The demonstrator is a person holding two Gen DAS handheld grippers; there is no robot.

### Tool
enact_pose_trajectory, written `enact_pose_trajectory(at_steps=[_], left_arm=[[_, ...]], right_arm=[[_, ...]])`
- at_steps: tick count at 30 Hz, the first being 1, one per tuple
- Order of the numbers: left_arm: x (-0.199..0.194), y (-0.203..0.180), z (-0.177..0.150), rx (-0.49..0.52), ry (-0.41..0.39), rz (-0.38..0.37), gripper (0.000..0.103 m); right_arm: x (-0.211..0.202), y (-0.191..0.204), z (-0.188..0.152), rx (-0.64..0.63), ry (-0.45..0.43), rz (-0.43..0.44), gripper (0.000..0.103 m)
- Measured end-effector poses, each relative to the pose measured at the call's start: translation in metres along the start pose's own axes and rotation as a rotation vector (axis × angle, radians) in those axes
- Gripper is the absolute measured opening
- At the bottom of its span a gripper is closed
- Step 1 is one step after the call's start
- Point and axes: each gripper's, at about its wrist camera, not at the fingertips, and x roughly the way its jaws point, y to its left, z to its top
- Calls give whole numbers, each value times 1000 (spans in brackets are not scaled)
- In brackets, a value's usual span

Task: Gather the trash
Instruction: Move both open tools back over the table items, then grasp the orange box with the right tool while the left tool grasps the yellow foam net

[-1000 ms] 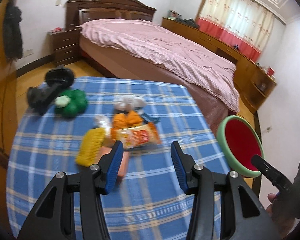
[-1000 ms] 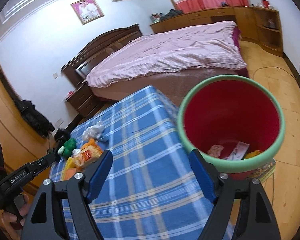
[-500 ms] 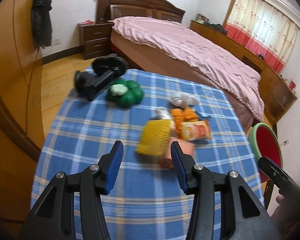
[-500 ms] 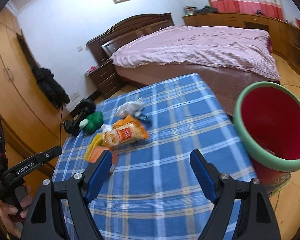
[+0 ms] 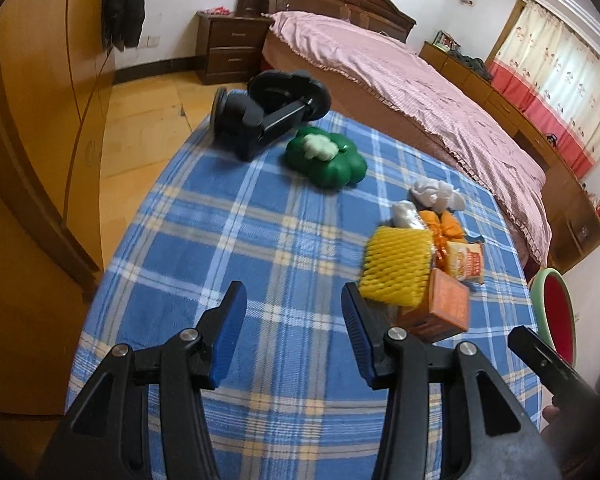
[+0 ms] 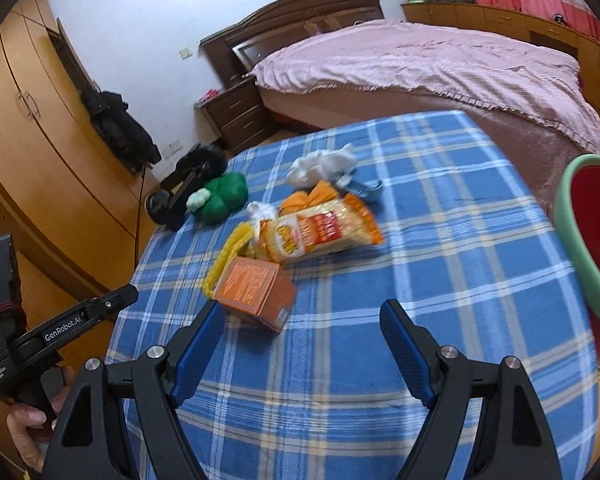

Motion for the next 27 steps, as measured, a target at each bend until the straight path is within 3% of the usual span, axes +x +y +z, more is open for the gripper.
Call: enact_pose_trajectory(at_steps=[24,27], left_arm=[[34,23,-7,-57,56,-22,49],[34,23,-7,-56,59,-22,49]], right_arm=[[72,47,-1,-127,121,-21,82],[78,48,0,-132,116,-38,74]])
